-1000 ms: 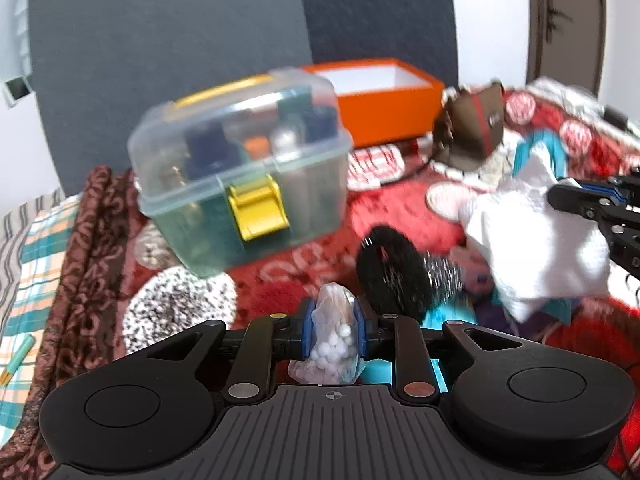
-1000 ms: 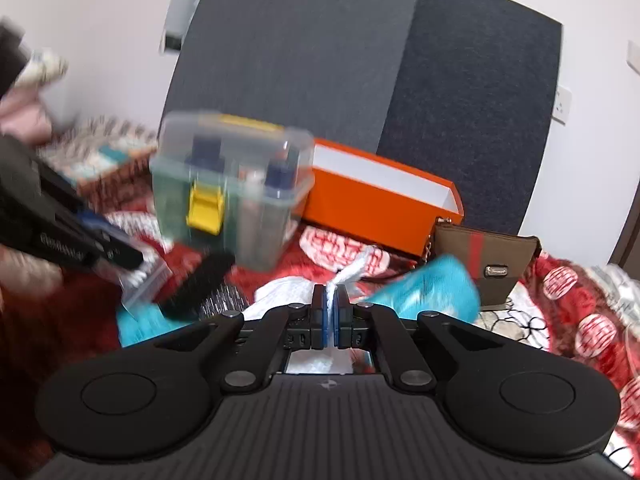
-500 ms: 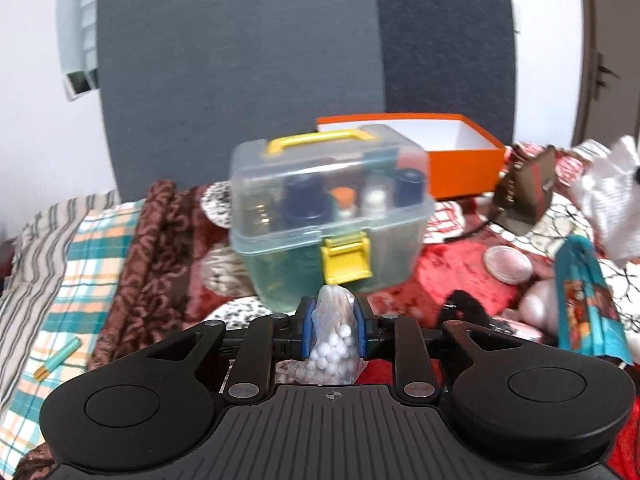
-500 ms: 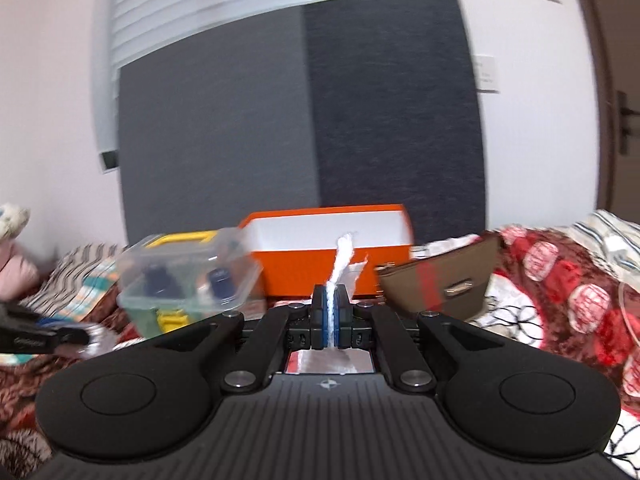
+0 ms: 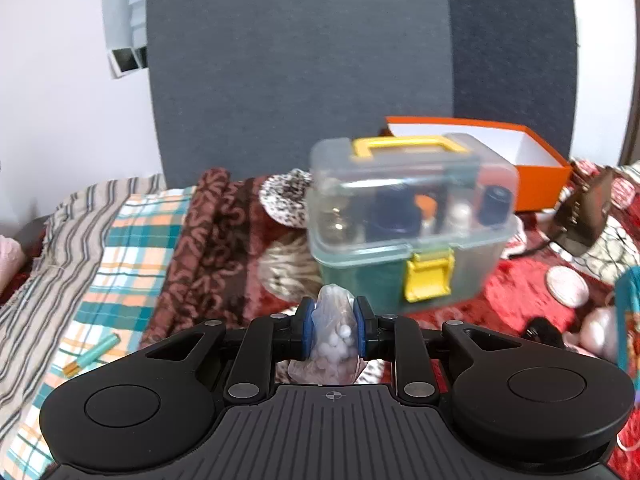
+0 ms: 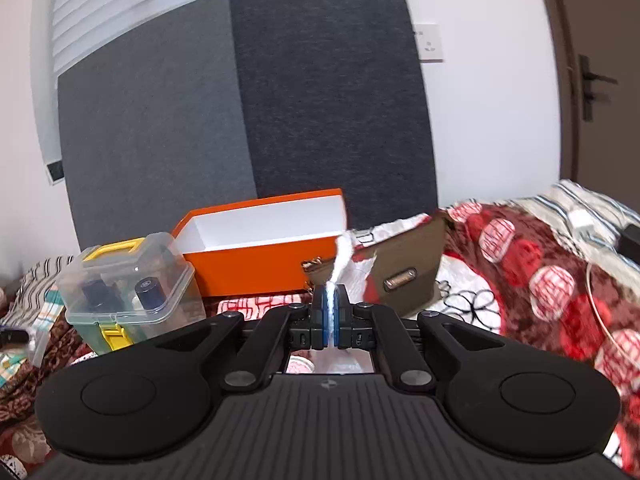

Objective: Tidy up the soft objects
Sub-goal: 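Carry both held items up and over to the open orange box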

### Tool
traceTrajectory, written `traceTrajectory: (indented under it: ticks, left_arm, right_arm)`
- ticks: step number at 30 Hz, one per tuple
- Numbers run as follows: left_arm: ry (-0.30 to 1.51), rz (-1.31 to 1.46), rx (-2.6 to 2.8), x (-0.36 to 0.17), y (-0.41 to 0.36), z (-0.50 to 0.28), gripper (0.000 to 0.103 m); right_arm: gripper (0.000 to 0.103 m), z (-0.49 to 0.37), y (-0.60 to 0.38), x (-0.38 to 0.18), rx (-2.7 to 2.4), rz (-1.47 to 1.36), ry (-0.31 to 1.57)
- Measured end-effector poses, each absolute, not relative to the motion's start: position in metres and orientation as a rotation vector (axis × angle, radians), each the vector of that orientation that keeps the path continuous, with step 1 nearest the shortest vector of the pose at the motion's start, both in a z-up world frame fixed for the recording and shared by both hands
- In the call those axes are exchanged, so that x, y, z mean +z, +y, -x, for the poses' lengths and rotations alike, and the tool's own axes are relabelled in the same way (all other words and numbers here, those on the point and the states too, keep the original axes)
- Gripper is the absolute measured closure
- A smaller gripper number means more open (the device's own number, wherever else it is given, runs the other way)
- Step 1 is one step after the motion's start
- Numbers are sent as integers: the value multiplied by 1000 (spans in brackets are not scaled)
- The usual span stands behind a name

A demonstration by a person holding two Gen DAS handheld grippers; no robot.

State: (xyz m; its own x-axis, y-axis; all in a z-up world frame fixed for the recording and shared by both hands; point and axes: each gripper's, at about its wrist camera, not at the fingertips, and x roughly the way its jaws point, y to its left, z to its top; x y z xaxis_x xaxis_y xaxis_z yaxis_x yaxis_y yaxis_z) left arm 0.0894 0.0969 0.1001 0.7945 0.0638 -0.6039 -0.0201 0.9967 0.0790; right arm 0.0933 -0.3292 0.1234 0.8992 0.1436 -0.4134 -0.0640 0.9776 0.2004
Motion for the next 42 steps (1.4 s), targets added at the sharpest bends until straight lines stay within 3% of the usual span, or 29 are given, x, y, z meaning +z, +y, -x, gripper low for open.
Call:
traceTrajectory:
  ticks: [19, 29, 42]
  left_arm:
    - [645, -123, 148, 159, 144, -234, 17]
    - [617, -137, 49, 190, 81, -335, 17]
    - [699, -125, -95, 161, -11, -411, 15]
  right_arm:
    - [97, -248, -287, 158, 324, -167, 580]
    - [97, -336, -281, 162, 371, -208, 588]
    - [97, -413, -281, 113, 279, -300, 639]
